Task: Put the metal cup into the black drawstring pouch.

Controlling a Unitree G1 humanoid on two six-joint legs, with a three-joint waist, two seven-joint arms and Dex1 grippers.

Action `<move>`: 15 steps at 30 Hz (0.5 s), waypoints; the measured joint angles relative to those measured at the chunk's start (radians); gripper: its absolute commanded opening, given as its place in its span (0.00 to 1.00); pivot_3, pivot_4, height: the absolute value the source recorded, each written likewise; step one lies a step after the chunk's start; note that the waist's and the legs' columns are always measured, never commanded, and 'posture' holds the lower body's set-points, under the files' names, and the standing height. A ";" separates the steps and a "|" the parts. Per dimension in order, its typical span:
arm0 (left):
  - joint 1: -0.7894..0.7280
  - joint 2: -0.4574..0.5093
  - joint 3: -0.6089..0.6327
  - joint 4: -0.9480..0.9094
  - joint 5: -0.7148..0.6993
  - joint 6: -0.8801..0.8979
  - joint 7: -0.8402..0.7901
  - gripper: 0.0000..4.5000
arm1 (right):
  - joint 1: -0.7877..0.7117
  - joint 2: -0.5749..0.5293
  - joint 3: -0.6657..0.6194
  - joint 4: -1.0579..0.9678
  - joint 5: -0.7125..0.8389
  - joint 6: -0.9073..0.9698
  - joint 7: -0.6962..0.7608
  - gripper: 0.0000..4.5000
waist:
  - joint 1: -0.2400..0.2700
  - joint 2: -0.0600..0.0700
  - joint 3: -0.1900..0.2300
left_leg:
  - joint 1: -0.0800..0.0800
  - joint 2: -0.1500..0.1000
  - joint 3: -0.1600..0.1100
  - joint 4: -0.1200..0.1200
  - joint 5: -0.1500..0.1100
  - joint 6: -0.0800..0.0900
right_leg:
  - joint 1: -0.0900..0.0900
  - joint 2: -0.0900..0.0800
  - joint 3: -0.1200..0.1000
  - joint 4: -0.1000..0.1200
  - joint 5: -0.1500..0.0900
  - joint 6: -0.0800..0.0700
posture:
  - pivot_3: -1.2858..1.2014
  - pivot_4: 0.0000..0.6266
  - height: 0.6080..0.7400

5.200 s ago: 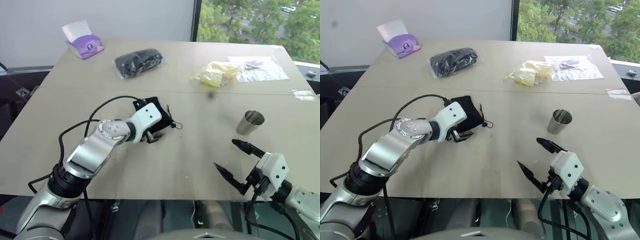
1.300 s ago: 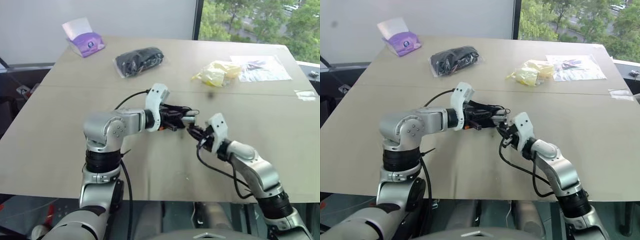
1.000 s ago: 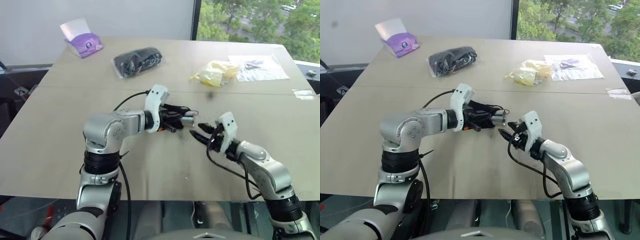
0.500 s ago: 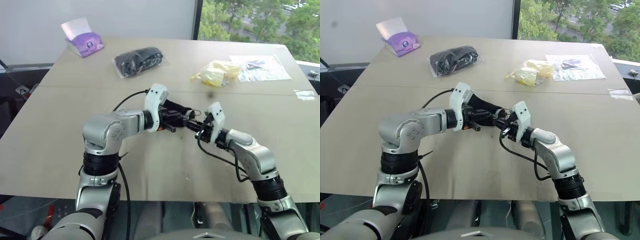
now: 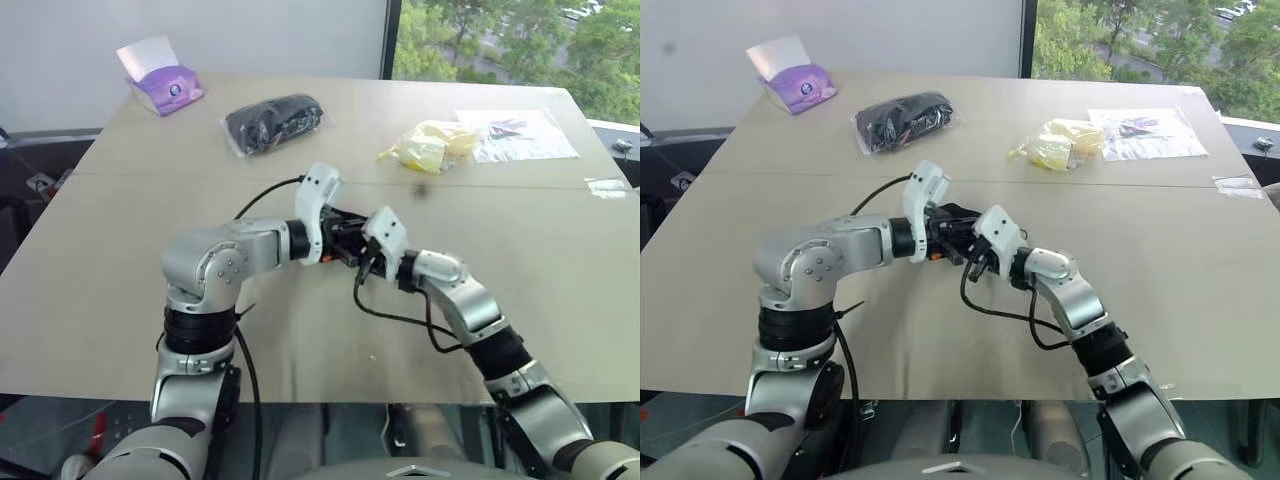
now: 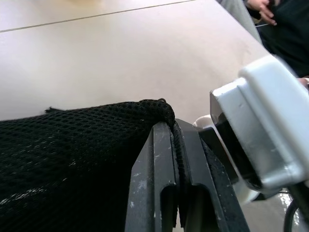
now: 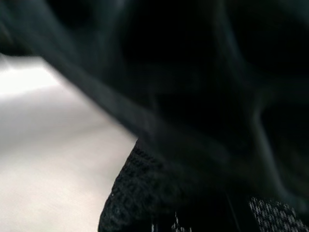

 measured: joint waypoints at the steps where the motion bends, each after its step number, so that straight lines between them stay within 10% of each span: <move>1: 0.005 0.011 -0.002 0.002 0.004 -0.010 0.000 0.00 | 0.002 -0.014 0.004 -0.004 -0.009 -0.006 0.008 0.30 | 0.000 0.000 0.000 | 0.000 0.000 0.000 0.000 0.000 0.000 | 0.000 0.000 0.000 0.000 0.000 0.000 | 0.52 0.24 1.00; 5: 0.036 0.089 -0.021 0.044 0.063 -0.104 -0.011 0.00 | 0.075 -0.092 -0.025 -0.146 -0.013 0.033 0.006 0.67 | 0.000 0.001 0.000 | 0.000 0.000 -0.001 -0.001 0.000 0.000 | 0.000 0.000 0.000 0.000 0.000 0.000 | 0.52 0.24 1.00; 15: -0.015 0.162 -0.037 0.122 0.067 -0.261 -0.111 0.00 | 0.253 -0.175 -0.149 -0.566 0.151 0.257 -0.036 0.98 | 0.011 0.001 0.000 | 0.000 0.000 0.000 0.000 0.000 0.001 | 0.000 0.001 0.000 0.000 0.000 0.000 | 0.52 0.24 1.00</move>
